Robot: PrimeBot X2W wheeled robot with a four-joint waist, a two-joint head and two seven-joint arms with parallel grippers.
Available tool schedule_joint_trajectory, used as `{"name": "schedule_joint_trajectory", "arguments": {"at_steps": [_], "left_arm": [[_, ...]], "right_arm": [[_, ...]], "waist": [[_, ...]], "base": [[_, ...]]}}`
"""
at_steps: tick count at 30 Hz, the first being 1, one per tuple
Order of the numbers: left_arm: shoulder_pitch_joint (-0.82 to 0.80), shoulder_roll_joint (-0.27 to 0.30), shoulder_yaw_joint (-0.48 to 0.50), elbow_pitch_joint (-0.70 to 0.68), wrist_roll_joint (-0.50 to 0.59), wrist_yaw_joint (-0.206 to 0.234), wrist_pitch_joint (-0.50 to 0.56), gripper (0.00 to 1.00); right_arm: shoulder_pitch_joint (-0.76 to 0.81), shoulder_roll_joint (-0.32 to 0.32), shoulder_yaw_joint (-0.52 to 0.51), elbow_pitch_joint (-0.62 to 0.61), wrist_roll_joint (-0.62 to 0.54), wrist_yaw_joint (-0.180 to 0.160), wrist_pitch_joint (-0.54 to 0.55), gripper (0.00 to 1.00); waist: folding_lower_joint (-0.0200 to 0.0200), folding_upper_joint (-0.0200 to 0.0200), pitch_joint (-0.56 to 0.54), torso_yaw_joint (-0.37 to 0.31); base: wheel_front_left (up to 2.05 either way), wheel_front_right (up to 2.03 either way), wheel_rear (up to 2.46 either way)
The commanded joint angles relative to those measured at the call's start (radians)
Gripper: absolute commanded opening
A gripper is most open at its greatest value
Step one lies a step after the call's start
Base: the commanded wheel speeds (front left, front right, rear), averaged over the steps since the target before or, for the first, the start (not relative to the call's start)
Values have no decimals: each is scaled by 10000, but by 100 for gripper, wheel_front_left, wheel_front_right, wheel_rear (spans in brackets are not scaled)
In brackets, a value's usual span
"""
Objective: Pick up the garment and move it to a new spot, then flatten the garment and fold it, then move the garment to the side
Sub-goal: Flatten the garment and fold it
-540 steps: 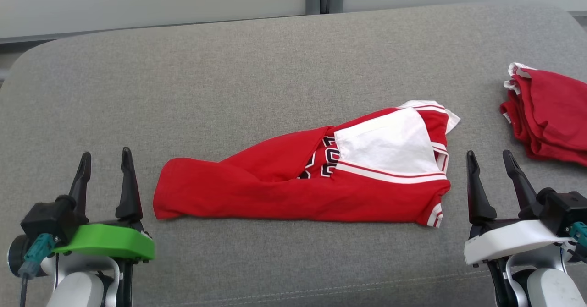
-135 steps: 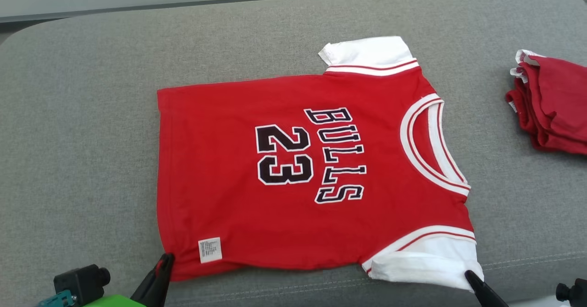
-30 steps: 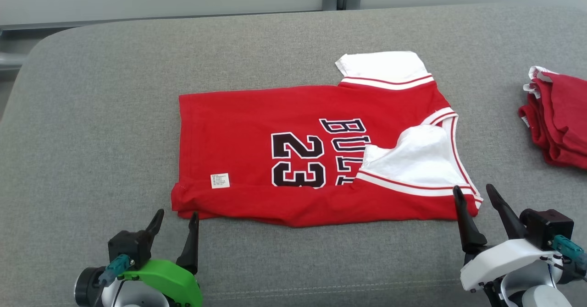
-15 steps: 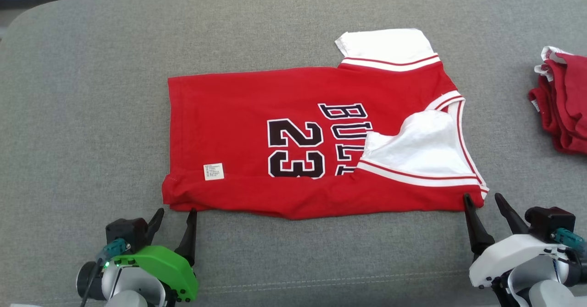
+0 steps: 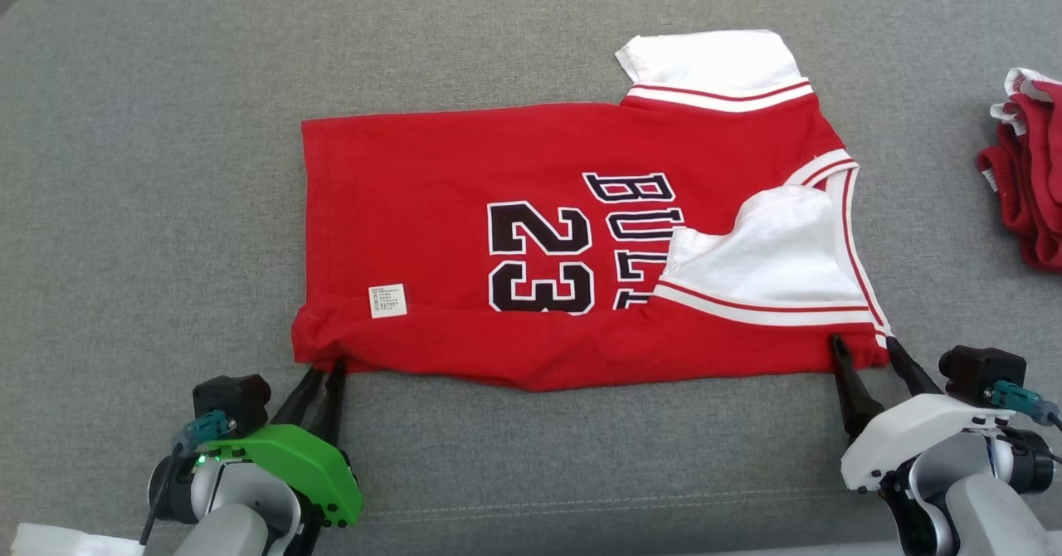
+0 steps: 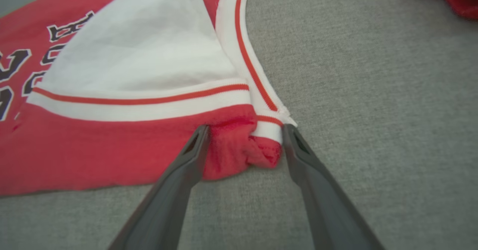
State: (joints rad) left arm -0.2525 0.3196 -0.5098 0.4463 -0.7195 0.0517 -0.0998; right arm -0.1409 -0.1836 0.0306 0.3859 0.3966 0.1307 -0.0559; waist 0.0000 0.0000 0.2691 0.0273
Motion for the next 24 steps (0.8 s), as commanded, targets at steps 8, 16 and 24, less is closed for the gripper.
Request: {"name": "schedule_joint_trajectory", "arguments": {"at_steps": [8,16,24], "left_arm": [[-160,12,-27,4,-102,-125,-39,0],[681,414,-28,-1144,-304,64,334,0],[1651,912,163,-2599,-700,591,974,0]], "right_arm": [[-168,-169,238,240,476,0,-45,0],[848,-404,-81,-880,973,-1,488,0],[2351,-71,-744,-2535,1047,-3,1616,0]], "waist": [[0,0,19,62],[0,0,-94,208],[0,0,-238,282]], "base": [[0,0,0],[0,0,0],[0,0,0]]}}
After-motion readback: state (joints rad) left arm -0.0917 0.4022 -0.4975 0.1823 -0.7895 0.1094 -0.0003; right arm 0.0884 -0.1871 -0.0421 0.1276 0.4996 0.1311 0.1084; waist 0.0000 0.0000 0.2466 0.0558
